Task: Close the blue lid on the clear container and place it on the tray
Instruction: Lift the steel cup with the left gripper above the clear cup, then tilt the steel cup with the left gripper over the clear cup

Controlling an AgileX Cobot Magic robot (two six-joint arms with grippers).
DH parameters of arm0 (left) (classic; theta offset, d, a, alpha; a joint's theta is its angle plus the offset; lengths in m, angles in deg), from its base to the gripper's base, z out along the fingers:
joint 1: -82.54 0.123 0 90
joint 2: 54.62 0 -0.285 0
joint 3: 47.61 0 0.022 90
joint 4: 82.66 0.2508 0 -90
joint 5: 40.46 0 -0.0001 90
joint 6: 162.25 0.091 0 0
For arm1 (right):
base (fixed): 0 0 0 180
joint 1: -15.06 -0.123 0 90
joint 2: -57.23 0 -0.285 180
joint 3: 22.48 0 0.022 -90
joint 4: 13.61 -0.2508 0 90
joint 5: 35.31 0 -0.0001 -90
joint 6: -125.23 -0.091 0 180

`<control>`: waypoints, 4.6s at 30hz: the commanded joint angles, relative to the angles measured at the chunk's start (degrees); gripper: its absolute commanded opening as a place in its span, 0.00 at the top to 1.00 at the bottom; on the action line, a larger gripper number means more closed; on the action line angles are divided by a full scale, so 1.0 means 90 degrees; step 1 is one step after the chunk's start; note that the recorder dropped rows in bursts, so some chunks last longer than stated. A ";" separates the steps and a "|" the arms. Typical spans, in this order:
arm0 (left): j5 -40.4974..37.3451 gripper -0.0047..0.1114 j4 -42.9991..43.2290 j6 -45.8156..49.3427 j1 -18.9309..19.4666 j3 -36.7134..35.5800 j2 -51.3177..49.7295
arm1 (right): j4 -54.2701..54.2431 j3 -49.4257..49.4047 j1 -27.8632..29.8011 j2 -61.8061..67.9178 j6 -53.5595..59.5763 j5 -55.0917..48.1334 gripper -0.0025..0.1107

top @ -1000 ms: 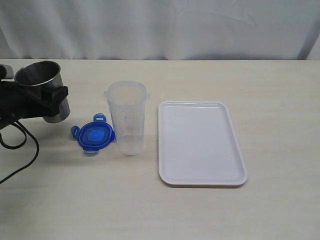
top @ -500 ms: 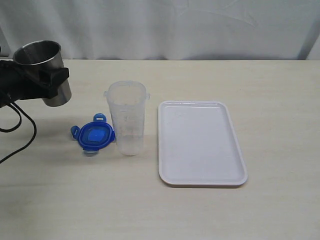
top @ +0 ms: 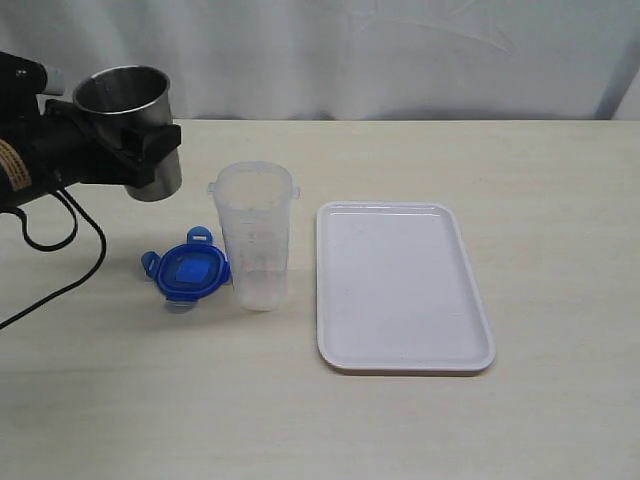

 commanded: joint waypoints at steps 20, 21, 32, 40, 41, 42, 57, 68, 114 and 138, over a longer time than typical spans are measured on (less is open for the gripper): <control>-0.0043 0.96 -0.0019 0.0045 -0.0516 0.0565 0.0106 | -0.0004 -0.0014 -0.0012 -0.0032 0.0023 0.0022 0.94; -0.0059 0.96 -0.0019 0.0045 -0.0544 0.0577 0.0106 | -0.0004 -0.0014 -0.0012 -0.0032 0.0023 0.0022 0.94; -0.0070 0.96 -0.0036 0.0213 -0.0772 0.0577 0.0106 | -0.0004 -0.0014 -0.0012 -0.0032 0.0023 0.0022 0.94; -0.0070 0.96 -0.0011 0.0658 -0.0772 0.0577 0.0106 | -0.0004 -0.0014 -0.0012 -0.0032 0.0023 0.0022 0.94; -0.0070 0.96 -0.0011 0.0658 -0.0772 0.0577 0.0106 | -0.0004 -0.0014 -0.0012 -0.0032 0.0023 0.0022 0.94; -0.0070 0.96 -0.0011 0.0658 -0.0772 0.0577 0.0106 | -0.0004 -0.0014 -0.0012 -0.0032 0.0023 0.0022 0.94; -0.0070 0.96 -0.0021 0.1395 -0.0780 0.0577 0.0106 | -0.0004 -0.0014 -0.0012 -0.0032 0.0023 0.0022 0.94; -0.0070 0.96 -0.0021 0.1989 -0.0780 0.0577 0.0106 | -0.0004 -0.0014 -0.0012 -0.0032 0.0023 0.0022 0.94; -0.0084 0.96 -0.0237 0.4841 -0.0786 0.0577 0.0106 | -0.0004 -0.0014 -0.0012 -0.0032 0.0023 0.0022 0.94; -0.0084 0.96 -0.0460 0.5587 -0.0786 0.0577 0.0106 | -0.0004 -0.0014 -0.0012 -0.0032 0.0023 0.0022 0.94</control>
